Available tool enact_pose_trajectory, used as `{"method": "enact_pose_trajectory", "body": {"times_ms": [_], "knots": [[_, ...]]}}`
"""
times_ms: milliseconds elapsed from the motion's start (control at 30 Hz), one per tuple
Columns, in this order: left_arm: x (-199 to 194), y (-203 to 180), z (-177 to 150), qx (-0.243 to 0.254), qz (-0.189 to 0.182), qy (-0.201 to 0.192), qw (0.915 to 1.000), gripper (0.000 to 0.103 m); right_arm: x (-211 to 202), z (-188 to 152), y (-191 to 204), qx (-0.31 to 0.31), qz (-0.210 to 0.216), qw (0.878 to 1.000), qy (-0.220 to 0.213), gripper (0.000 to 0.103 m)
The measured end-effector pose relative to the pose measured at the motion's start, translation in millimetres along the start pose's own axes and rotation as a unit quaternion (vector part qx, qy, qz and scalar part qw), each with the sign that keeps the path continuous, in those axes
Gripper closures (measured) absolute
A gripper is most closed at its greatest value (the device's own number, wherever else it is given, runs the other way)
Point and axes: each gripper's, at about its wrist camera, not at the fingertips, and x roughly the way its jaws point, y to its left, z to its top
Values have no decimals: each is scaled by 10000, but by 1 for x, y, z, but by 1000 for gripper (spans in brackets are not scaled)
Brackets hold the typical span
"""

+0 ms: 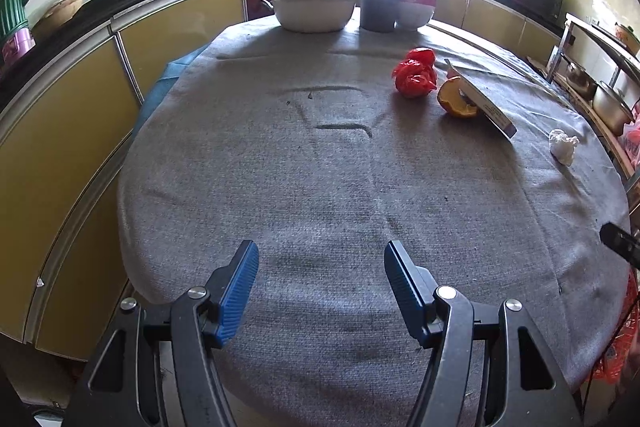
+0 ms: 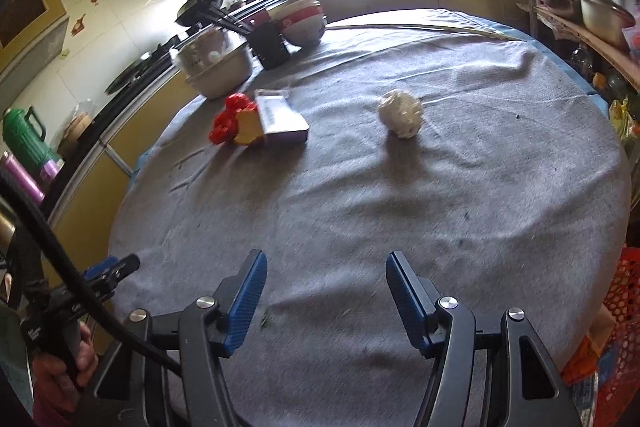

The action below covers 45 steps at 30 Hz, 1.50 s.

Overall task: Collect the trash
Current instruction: 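Move both open tools back over the table toward the white tissue ball, then close the right tool on the white tissue ball while the left tool grasps the white medicine box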

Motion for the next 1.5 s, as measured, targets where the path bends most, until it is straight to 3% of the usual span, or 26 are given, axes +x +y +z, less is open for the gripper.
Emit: {"method": "enact_pose_trajectory", "body": {"times_ms": [200,567,767,833,933,1067,1200,1333,1433,1500], "knots": [[8,-10,10,-1,-146,125,9998,37,9,29,-23,245,-147,9993,-246,37],[18,-48,46,-5,-882,304,9956,37,41,91,-55,613,-275,9957,-630,38],[24,-67,74,-124,-1302,328,9909,37,74,114,-62,758,-343,9955,-447,57],[30,-73,83,-200,-1494,406,9877,37,91,115,-64,768,-387,9961,-219,61],[41,-85,97,-321,-1731,516,9830,37,94,111,-62,746,-203,9966,-281,67],[65,-95,113,-669,-1986,713,9752,37,96,106,-50,302,-361,9982,-366,68],[87,-105,122,-1069,-2166,905,9662,38,98,106,-62,510,-87,9982,-319,69],[110,-112,122,-1505,-2453,1235,9497,58,98,107,-64,502,26,9983,-283,69],[118,-118,120,-1654,-2479,1329,9453,58,99,107,-66,507,102,9983,-275,69],[124,-123,120,-1737,-2535,1391,9414,66,99,108,-67,540,163,9980,-269,69]]}}
